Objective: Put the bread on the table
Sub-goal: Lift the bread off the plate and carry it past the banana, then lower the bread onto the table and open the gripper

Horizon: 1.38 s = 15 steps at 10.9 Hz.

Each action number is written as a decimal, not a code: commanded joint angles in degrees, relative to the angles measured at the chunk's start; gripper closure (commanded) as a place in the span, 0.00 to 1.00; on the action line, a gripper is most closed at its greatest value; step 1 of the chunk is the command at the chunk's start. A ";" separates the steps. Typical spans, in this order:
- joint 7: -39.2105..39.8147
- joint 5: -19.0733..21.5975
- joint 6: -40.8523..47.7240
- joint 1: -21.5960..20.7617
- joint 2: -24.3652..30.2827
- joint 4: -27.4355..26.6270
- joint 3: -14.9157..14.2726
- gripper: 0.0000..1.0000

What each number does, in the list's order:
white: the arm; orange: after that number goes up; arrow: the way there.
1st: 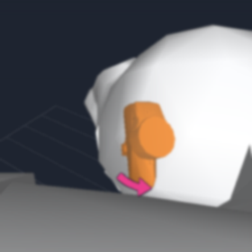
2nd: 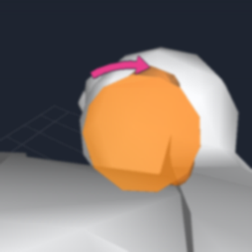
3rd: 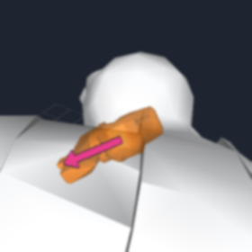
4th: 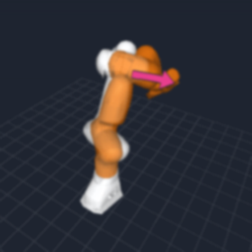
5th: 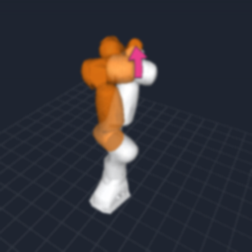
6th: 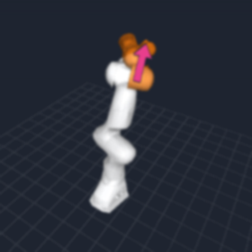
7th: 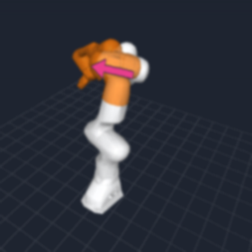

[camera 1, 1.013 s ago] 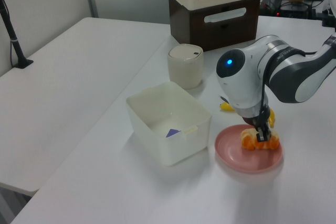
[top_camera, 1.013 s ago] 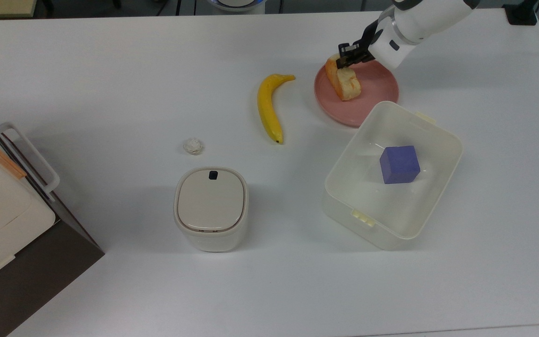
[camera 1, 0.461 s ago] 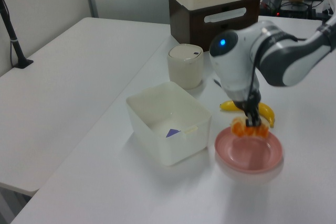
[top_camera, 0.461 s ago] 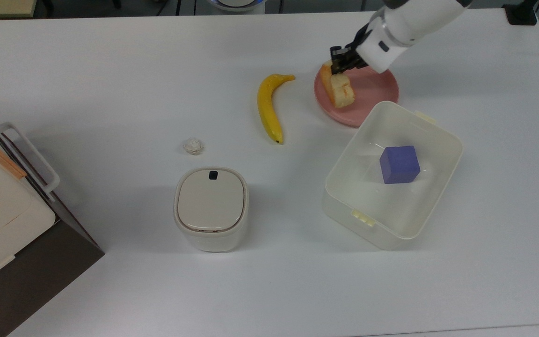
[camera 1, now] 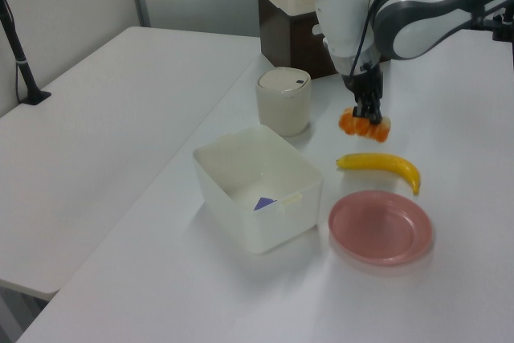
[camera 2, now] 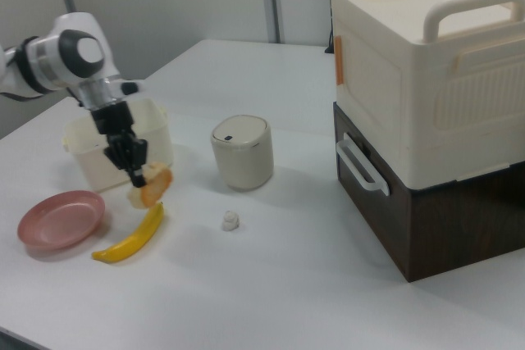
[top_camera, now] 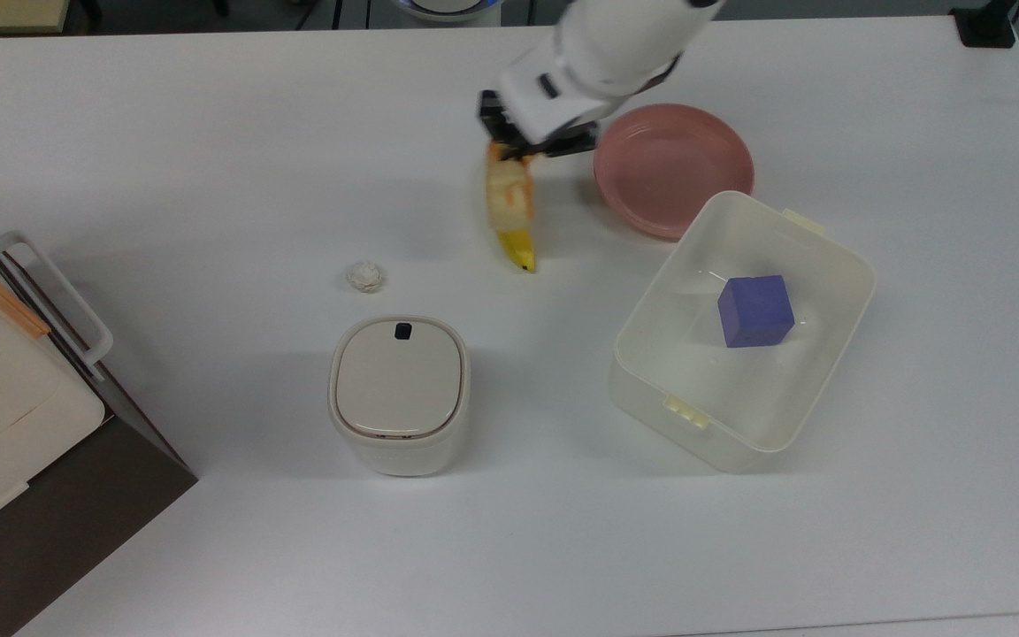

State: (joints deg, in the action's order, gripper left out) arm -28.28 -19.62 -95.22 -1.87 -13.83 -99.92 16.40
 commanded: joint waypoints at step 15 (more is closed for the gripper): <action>-0.64 6.64 -2.42 12.23 2.57 7.08 -0.75 0.00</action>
State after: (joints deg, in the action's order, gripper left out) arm -28.69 -21.19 -96.21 7.52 -13.99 -97.62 16.27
